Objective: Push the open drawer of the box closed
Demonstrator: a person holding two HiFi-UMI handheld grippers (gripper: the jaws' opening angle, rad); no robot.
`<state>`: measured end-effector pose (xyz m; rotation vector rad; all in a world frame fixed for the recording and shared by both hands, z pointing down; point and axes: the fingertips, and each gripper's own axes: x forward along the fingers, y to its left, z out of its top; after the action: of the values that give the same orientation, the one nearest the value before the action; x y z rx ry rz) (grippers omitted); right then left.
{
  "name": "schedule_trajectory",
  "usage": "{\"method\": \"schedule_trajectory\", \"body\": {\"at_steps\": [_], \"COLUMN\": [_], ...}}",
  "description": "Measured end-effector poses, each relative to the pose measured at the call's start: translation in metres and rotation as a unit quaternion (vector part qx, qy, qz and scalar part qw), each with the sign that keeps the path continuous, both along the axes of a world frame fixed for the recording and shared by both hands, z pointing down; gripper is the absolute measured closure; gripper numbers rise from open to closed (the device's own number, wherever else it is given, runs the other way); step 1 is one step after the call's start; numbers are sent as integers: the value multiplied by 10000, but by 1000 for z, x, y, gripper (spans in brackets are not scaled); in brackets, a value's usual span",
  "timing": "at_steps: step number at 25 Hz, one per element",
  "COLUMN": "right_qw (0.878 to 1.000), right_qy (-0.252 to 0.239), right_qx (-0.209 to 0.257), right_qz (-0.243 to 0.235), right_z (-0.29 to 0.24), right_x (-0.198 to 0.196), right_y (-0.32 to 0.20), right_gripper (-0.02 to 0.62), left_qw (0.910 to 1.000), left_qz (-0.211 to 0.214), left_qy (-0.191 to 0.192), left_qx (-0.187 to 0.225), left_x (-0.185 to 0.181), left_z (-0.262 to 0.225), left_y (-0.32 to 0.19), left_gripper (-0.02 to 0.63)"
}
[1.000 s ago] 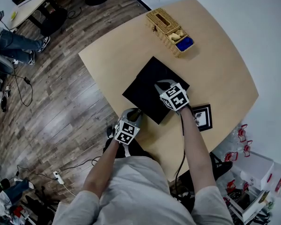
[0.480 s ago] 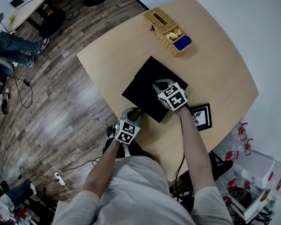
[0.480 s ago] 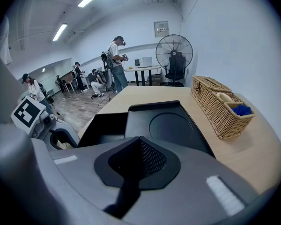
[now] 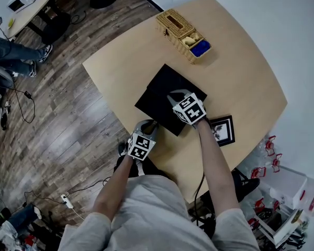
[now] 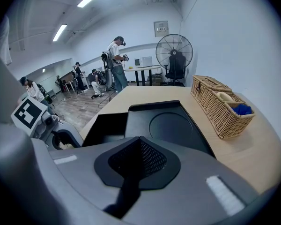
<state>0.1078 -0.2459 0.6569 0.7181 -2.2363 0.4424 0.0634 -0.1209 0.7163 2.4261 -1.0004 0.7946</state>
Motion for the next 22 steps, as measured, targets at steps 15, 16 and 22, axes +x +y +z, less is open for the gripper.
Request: {"method": "schedule_trajectory", "body": {"at_steps": [15,16,22], "right_qw": [10000,10000,10000], "right_qy": [8,6,-7], "right_qx": [11,16,24], "right_qz": [-3,-3,0], "right_z": [-1,-1,0], "right_x": [0,0,0], "right_y": [1,1,1], "right_gripper": [594,594,594], "left_qw": [10000,10000,10000], "left_qz": [67,57,76], "left_qy": [-11,0,-11], "left_qx": [48,76,-2], "left_x": [12,13,16], "left_z": [-6,-6,0], "left_y": [-19,-21,-22], "left_gripper": [477,478,478]}}
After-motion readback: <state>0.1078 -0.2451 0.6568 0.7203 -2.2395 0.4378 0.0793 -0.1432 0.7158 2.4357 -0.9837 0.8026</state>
